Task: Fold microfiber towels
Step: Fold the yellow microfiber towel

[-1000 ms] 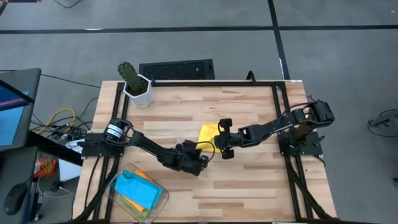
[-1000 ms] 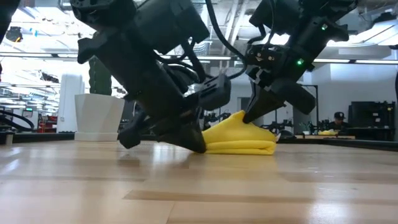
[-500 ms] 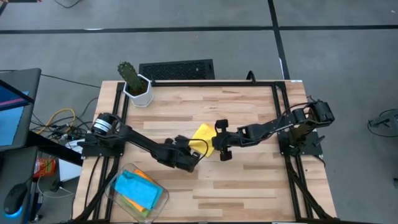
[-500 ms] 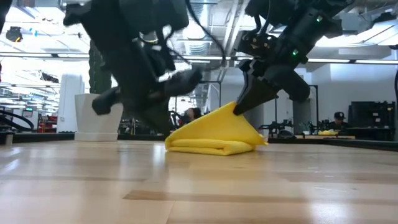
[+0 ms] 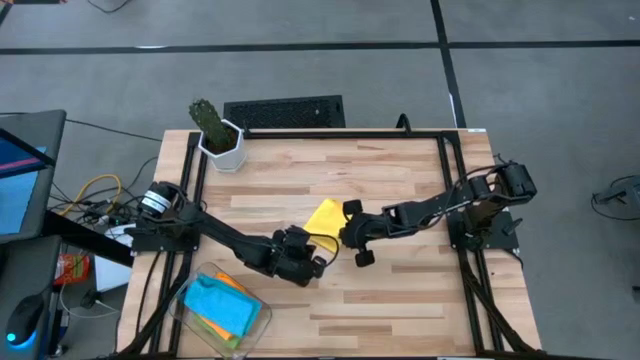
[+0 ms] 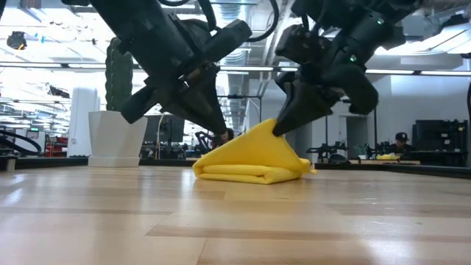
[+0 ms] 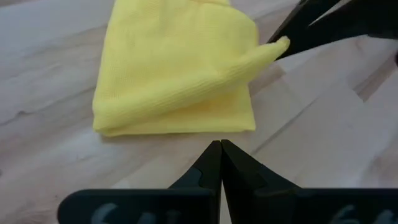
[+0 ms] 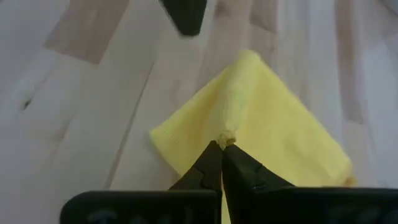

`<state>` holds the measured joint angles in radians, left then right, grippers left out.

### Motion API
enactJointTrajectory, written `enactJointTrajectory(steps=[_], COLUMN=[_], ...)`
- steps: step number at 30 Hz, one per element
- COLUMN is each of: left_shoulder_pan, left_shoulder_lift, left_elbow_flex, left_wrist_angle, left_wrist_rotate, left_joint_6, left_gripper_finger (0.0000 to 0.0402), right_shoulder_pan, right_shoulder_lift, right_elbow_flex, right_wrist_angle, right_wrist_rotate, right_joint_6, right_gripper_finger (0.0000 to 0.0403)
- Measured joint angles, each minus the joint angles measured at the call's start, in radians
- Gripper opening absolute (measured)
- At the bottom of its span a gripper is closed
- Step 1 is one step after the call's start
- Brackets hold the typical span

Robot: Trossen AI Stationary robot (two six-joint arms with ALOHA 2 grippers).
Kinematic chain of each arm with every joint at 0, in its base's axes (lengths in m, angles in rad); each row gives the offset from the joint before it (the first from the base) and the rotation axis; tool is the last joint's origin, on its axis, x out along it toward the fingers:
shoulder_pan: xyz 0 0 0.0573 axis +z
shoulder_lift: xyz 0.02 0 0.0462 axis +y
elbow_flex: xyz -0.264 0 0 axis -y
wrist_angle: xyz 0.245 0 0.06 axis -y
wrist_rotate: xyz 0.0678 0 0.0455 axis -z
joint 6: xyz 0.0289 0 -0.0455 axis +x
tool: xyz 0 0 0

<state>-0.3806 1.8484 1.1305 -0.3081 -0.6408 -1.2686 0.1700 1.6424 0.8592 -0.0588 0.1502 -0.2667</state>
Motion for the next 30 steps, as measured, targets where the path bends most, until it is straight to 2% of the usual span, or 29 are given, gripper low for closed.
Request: enactJointTrajectory(steps=[8,12,18,21,25,30], left_shoulder_pan=[-0.002,0.000,0.001,0.007,0.017,0.021], left_shoulder_lift=[0.000,0.000,0.000,0.000,0.000,-0.001], left_elbow_flex=[0.000,0.000,0.000,0.001,0.001,0.001], left_wrist_angle=[0.016,0.029,0.038,0.039,0.039,0.039], left_wrist_rotate=[0.004,-0.016,-0.053,-0.067,-0.073,-0.075], left_joint_6=[-0.008,-0.007,-0.005,-0.004,0.008,0.011], left_gripper_finger=[0.0000,0.0000,0.0000,0.0000,0.0000,0.0000], right_shoulder_pan=[0.007,0.007,-0.002,-0.013,-0.023,-0.014], right_shoulder_lift=[0.000,0.000,-0.001,-0.001,-0.001,-0.001], right_elbow_flex=[-0.031,-0.031,-0.031,-0.031,-0.031,-0.031], right_wrist_angle=[0.005,-0.010,-0.197,-0.238,-0.220,-0.169], right_wrist_rotate=[-0.070,-0.071,-0.037,-0.022,-0.017,0.019], right_joint_6=[0.000,0.029,0.040,0.031,0.005,-0.054], right_gripper_finger=[0.0069,0.0102,0.0165,0.0187,0.0200,0.0193])
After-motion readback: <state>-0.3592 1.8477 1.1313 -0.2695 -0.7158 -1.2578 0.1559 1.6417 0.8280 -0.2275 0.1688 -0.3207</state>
